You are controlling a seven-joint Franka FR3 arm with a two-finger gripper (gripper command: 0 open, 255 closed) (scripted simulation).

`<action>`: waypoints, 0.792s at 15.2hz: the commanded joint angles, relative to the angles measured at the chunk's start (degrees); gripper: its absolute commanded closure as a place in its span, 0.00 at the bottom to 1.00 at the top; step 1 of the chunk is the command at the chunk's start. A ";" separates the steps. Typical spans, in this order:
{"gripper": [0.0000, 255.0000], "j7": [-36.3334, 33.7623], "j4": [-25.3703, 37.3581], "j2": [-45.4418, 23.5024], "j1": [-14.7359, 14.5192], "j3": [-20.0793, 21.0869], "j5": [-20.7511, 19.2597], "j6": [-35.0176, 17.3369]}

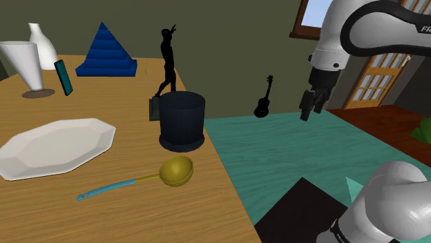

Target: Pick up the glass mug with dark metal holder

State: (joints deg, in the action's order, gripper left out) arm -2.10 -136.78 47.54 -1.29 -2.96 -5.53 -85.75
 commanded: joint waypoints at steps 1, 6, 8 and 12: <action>0.00 0.00 0.00 0.00 0.00 0.00 0.00 0.00; 0.00 -3.00 5.72 -8.63 -2.18 3.37 3.21 -3.20; 0.00 -4.11 8.41 -12.16 -2.92 4.65 4.22 -4.21; 0.00 -6.25 14.48 -19.31 -4.20 7.10 5.74 -5.70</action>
State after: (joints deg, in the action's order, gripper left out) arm -7.30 -124.09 30.30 -4.99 3.12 -0.38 -91.05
